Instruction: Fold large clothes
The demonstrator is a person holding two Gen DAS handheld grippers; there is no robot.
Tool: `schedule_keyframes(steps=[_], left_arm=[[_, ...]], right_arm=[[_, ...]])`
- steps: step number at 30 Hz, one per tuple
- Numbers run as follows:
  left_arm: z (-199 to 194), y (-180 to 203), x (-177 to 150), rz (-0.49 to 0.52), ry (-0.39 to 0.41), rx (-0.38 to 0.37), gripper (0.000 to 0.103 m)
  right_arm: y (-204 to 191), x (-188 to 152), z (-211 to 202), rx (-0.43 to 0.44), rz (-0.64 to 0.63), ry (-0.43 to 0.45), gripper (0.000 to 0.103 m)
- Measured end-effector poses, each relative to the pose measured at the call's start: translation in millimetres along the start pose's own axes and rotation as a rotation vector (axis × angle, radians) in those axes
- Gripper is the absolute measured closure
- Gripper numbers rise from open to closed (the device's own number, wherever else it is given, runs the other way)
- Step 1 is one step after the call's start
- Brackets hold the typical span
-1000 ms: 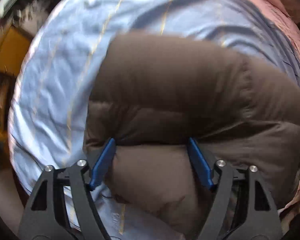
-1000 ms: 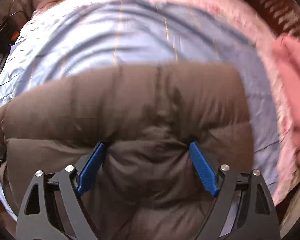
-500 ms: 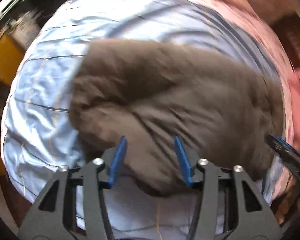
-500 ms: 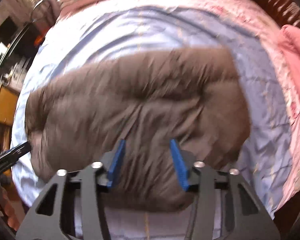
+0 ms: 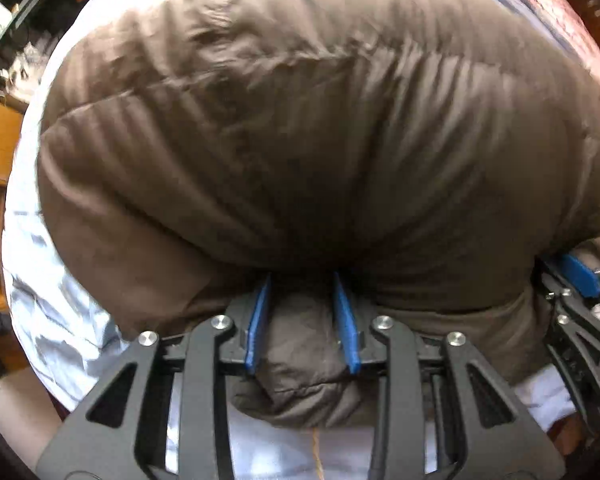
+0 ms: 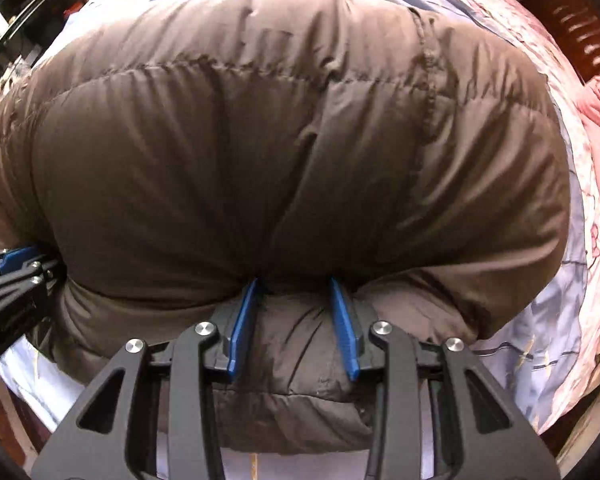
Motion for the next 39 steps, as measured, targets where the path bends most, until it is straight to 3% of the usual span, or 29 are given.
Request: schedule_keyframes(steps=[1,2,4,6,8,11,13,15,17,19,21,22,24,26,28,31,33,36,37,39], left_arm=[[-17.4,-3.9,3.5,-0.017,0.022,-0.041,0.078],[-46.9,-9.9,10.2,-0.022,0.098,-0.070,0.077],[-81.5,-19.7,26.1,-0.022,0.213,-0.070,0.069],[-101.6,-33.2,56.1,-0.064,0.278,-0.102,0.062],[-101.3,-43.1,83.8,-0.090,0.286,-0.103,0.062],[-76.5,-38.2,125.1,-0.116,0.290,-0.117,0.061],[-39.4,-39.5,149.5,-0.110,0.232,-0.017,0.060],[0.3,-48.6,153.6,-0.130,0.172,0.052,0.060],[15.0,-71.3,149.5,-0.158,0.147,0.078,0.060],[25.9,-87.5,138.1,-0.191,0.137,0.095,0.059],[28.6,-91.8,131.4,-0.219,0.114,0.100,0.060],[18.8,-89.9,129.3,-0.218,0.130,0.118,0.064],[-14.9,-82.4,117.5,-0.200,0.194,0.085,0.066],[-53.6,-67.9,93.6,-0.147,0.271,0.038,0.056],[-72.1,-43.9,64.8,-0.052,0.297,0.019,0.054],[-44.4,-19.7,36.5,0.018,0.220,0.036,0.059],[-10.1,-17.4,30.5,-0.016,0.144,0.035,0.058],[0.1,-11.5,32.9,-0.001,0.151,0.072,0.058],[-5.3,-11.3,33.3,-0.006,0.148,0.067,0.063],[-29.1,-16.2,27.2,-0.037,0.146,0.008,0.062]], right_arm=[[7.4,7.4,-21.9,0.040,0.018,0.060,0.068],[15.8,15.9,-43.4,0.047,0.025,0.125,0.068],[37.6,37.4,-68.9,0.009,0.049,0.203,0.068],[63.1,61.6,-73.9,-0.012,0.100,0.226,0.068],[84.8,92.1,-55.1,-0.051,0.127,0.199,0.068],[94.6,111.1,-25.5,-0.067,0.116,0.162,0.068],[92.7,114.5,-4.7,-0.125,0.063,0.109,0.068],[109.2,105.5,20.8,-0.063,0.126,0.064,0.069],[117.3,92.6,28.6,-0.060,0.168,0.050,0.078],[126.5,84.3,40.6,-0.071,0.208,0.025,0.103],[126.6,84.0,46.5,-0.067,0.203,0.011,0.103],[123.0,85.5,37.8,-0.088,0.188,0.024,0.102],[112.2,81.1,5.4,-0.077,0.175,0.092,0.099],[93.1,67.6,-32.0,-0.046,0.152,0.166,0.091],[71.2,53.4,-45.6,-0.032,0.119,0.165,0.062],[53.9,36.8,-15.1,-0.063,0.097,0.071,0.062],[52.7,27.0,13.8,-0.045,0.133,0.022,0.059],[47.1,28.6,25.0,-0.079,0.104,0.030,0.059],[46.8,28.9,16.5,-0.081,0.112,0.034,0.059],[48.9,23.2,-10.2,-0.034,0.155,0.087,0.059]])
Point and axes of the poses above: each gripper's, at about its wrist camera, not at the fingertips, and z roughly the way its jaws point, y to its right, x to its top, the point moved 3 cm from there along z, roughly the way its jaws point, and after that the axes turned 10 degrees about -z, right-handed, at the moved point
